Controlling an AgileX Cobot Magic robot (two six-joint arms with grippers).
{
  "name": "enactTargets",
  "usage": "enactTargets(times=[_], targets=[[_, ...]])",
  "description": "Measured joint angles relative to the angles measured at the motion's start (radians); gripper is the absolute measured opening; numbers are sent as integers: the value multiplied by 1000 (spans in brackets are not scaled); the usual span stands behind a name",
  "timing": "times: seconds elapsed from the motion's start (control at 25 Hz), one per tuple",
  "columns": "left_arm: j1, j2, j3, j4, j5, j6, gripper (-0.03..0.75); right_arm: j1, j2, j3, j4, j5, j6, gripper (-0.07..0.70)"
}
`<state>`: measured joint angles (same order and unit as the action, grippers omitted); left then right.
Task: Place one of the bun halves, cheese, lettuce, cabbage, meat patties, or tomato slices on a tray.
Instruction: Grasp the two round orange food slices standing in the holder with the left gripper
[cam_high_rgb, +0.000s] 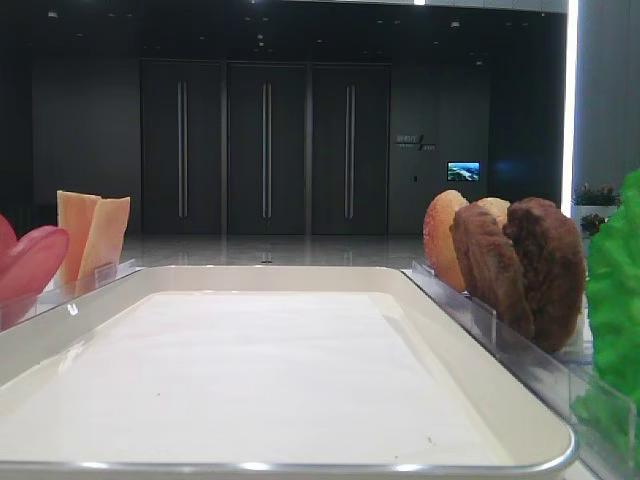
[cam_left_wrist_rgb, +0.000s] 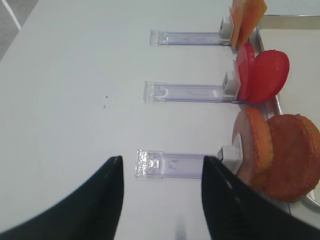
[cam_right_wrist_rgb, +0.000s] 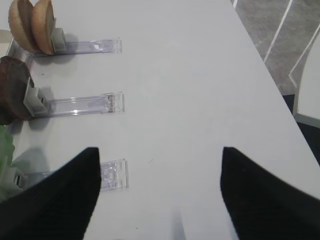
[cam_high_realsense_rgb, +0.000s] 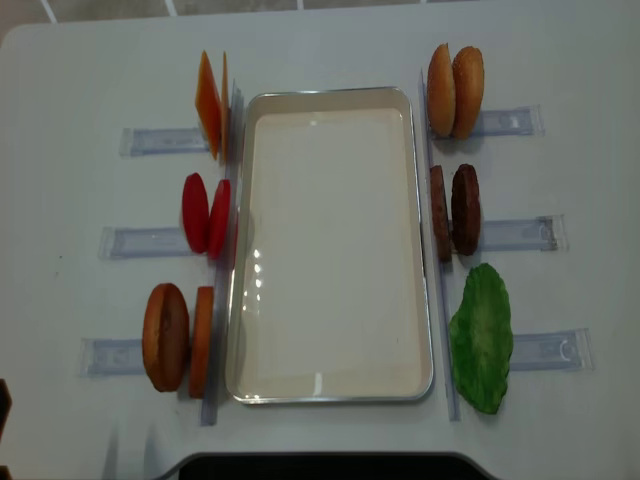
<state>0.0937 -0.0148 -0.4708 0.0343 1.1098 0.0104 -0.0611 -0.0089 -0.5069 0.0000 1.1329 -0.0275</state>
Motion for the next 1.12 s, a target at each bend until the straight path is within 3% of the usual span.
enactTargets(times=[0.16, 0.36, 0.56, 0.92, 1.12], targets=[[0, 106, -18, -5, 25, -67, 377, 0, 0, 0, 0, 0, 0, 482], [0, 480, -52, -55, 39, -94, 366, 0, 0, 0, 0, 0, 0, 482], [0, 812, -187, -57, 60, -47, 366, 0, 0, 0, 0, 0, 0, 482], [0, 1090, -371, -83, 51, -4, 366, 0, 0, 0, 0, 0, 0, 482], [0, 1134, -383, -220, -10, 2, 366, 0, 0, 0, 0, 0, 0, 482]])
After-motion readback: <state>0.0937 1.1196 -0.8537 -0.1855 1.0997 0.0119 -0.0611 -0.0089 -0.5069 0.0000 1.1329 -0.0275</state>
